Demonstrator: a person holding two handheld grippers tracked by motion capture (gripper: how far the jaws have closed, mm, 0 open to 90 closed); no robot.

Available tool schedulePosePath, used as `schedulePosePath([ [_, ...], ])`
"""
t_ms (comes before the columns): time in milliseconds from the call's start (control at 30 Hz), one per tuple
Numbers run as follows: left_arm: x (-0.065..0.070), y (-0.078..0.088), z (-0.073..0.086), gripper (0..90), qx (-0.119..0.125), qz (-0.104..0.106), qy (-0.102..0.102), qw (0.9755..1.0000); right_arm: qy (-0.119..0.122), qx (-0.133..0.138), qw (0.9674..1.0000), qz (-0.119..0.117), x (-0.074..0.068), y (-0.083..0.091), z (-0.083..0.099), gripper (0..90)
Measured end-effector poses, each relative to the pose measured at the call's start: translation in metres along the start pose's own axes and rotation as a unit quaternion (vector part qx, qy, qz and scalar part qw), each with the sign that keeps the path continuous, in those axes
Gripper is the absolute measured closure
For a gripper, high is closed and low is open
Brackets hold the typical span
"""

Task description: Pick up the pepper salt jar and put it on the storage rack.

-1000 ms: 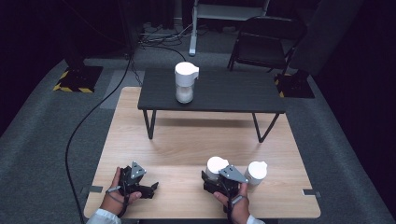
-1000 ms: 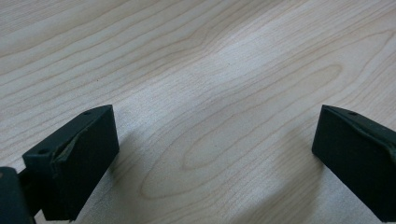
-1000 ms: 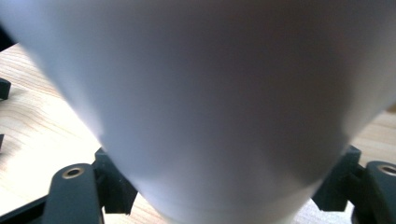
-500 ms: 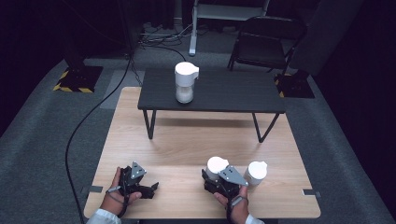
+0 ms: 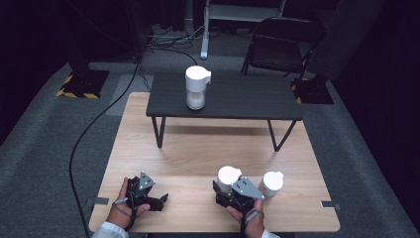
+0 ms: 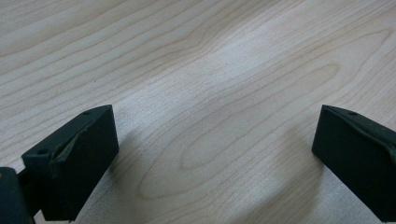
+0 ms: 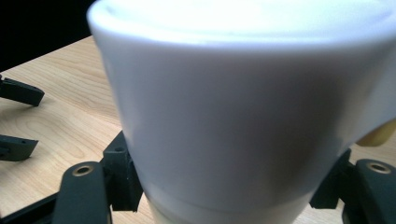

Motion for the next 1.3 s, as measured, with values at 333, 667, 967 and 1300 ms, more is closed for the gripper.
schedulePosePath([
  [333, 0.0, 0.0, 0.0, 0.4, 0.0, 0.0, 0.0, 1.0, 0.006, 0.012, 0.9998, -0.015, -0.001, 0.018, -0.03, 29.7],
  [667, 0.0, 0.0, 0.0, 0.4, 0.0, 0.0, 0.0, 1.0, 0.008, 0.015, 0.9996, -0.023, 0.006, 0.034, -0.069, 29.7],
  [967, 0.0, 0.0, 0.0, 0.4, 0.0, 0.0, 0.0, 1.0, 0.002, 0.015, 0.9994, -0.03, 0.015, 0.032, -0.098, 29.7],
  [1300, 0.0, 0.0, 0.0, 0.3, 0.0, 0.0, 0.0, 1.0, 0.003, 0.028, 0.9993, -0.026, 0.029, 0.024, -0.125, 29.7],
])
Point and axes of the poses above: each handheld gripper's, and its own axes: y roughly backward along the jaws, z roughly out of its underside, x roughly to its right, the point moved 10 cm from there along -y, roughly forward along the jaws, and after that the axes turned 7 degrees about x, right-handed, at the moved point
